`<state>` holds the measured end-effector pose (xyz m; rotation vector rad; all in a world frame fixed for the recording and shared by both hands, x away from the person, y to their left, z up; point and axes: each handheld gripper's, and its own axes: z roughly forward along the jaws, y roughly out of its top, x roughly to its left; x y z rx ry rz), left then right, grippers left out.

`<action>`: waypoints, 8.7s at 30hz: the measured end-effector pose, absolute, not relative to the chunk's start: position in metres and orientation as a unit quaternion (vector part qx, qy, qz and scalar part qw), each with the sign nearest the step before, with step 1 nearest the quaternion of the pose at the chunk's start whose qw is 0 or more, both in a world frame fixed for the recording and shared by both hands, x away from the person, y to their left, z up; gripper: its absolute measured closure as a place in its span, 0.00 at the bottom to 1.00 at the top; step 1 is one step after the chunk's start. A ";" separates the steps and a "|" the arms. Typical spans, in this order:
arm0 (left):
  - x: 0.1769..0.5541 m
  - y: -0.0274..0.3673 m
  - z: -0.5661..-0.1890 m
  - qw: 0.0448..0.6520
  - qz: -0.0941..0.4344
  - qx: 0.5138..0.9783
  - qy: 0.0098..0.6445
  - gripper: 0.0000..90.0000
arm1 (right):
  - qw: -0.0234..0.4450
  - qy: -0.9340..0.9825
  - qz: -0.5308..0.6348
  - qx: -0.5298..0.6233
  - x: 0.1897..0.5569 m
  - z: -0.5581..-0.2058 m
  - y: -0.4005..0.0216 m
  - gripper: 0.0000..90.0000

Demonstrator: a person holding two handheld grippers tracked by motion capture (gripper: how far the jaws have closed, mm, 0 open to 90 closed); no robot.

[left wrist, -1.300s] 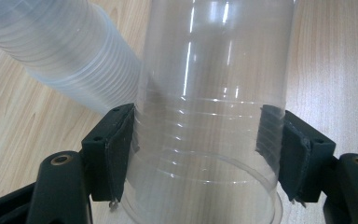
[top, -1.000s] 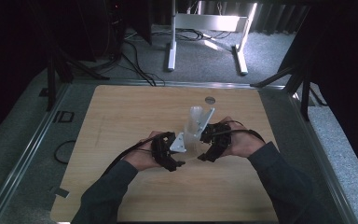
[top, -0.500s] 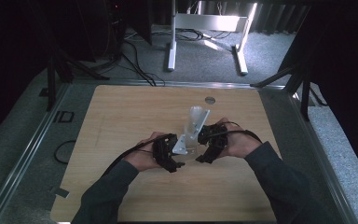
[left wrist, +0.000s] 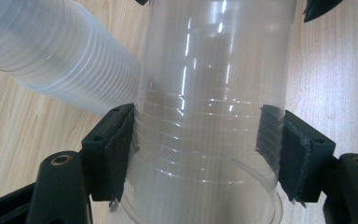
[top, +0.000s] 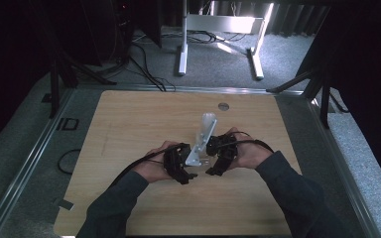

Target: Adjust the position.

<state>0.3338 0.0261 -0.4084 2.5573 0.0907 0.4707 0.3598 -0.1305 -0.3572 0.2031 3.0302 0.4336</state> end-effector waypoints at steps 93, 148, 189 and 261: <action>0.342 0.055 -0.395 0.356 0.177 0.912 0.100 0.19 | 0.050 0.973 0.204 0.097 0.368 -0.355 -0.159 0.46; 0.353 0.098 -0.394 0.462 0.120 0.863 0.166 0.23 | 0.073 0.927 0.346 0.125 0.369 -0.338 -0.197 0.46; 0.357 0.097 -0.388 0.546 0.059 0.818 0.170 0.30 | 0.070 0.881 0.452 0.122 0.366 -0.339 -0.205 0.46; 0.357 0.088 -0.378 0.659 -0.005 0.737 0.150 0.27 | 0.056 0.814 0.568 0.102 0.360 -0.345 -0.207 0.46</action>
